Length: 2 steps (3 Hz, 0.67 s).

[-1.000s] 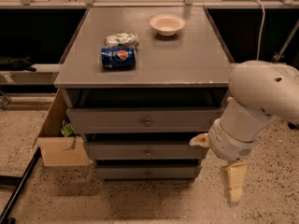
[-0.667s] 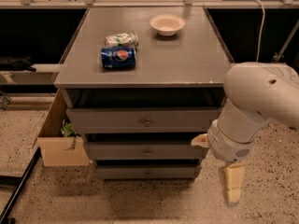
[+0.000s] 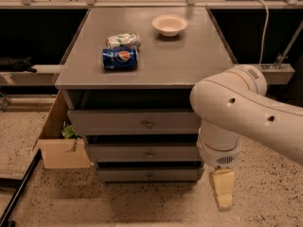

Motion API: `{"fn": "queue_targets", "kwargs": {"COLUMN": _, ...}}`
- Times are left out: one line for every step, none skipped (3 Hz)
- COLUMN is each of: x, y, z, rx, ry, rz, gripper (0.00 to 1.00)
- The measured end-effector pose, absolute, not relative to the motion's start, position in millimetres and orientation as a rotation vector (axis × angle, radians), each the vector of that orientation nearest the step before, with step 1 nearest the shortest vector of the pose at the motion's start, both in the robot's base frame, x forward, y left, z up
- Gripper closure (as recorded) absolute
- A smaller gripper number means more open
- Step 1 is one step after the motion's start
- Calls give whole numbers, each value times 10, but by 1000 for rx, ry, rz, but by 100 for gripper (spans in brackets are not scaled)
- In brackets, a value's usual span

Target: Open middle drawer

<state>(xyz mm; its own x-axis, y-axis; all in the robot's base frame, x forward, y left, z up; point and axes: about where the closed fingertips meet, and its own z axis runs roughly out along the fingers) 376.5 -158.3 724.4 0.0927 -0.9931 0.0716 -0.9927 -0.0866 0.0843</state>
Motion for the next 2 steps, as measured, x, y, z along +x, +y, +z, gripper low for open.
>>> {"fn": "queue_targets", "kwargs": {"x": 3760, "y": -1583, "z": 7248, "rx": 2204, "ry": -2091, "rz": -20, "gripper": 0}}
{"fn": "queue_targets", "kwargs": {"x": 3757, "y": -1580, "z": 7249, "rx": 2216, "ry": -2081, "rz": -25, "gripper": 0}}
